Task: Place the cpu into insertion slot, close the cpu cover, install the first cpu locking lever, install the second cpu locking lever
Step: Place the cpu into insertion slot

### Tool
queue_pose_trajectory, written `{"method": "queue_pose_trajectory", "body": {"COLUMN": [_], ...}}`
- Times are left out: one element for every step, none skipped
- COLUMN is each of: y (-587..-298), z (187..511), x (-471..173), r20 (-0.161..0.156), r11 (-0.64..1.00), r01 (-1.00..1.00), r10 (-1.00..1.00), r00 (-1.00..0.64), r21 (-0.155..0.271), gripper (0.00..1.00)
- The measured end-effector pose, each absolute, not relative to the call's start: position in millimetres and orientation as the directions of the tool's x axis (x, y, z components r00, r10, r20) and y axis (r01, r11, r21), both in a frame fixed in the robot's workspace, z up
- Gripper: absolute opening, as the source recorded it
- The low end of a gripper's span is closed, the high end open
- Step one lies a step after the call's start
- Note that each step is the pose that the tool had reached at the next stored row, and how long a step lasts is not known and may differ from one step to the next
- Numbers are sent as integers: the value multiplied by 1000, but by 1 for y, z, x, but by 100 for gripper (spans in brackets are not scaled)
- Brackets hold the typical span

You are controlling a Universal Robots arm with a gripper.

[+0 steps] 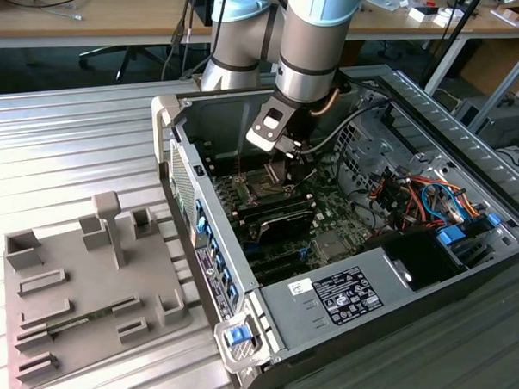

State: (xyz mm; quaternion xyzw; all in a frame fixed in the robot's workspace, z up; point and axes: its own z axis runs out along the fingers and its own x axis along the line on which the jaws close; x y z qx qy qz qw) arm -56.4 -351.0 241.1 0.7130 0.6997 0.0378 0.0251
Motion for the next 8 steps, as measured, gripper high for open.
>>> {"method": "queue_pose_trajectory", "body": {"y": [-351,-351,-351,-351,-351,-351,-351,-351], "z": [241,241,241,240,239,238,238,238], "x": [-57,-57,-57,-57,-58,-58,-58,-59], "r20": [19,19,19,19,19,19,19,19], "r11": [-19,-20,-20,-19,-19,-19,-19,-19], "r01": [996,996,996,996,996,996,996,996], "r10": [1000,1000,1000,1000,1000,1000,1000,1000], "r00": [18,18,18,18,18,18,18,18], "r21": [89,89,89,89,89,89,89,89], "gripper": [55,55,55,55,55,55,55,55]}}
